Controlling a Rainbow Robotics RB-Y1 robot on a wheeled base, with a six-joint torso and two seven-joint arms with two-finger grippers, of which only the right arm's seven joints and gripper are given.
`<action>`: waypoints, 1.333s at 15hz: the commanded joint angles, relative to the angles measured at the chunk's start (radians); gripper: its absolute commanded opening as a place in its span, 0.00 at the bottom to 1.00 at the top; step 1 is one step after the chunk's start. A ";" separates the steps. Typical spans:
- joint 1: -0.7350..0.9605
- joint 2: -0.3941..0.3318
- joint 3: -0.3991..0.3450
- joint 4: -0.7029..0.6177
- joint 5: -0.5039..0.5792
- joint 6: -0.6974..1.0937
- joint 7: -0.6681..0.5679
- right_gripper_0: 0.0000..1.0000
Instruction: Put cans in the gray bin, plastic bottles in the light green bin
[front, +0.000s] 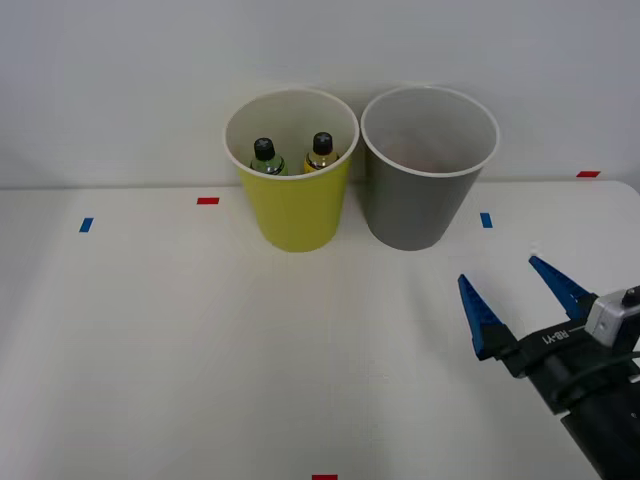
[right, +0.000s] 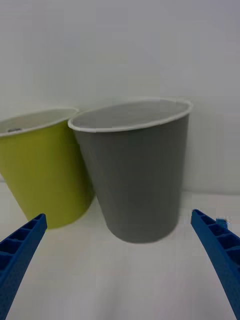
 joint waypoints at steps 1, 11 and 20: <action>0.088 0.047 -0.012 0.000 0.018 -0.032 0.016 1.00; 0.295 0.179 -0.049 0.033 -0.031 -0.140 0.023 1.00; 0.249 0.332 -0.141 0.375 0.004 -0.660 -0.196 1.00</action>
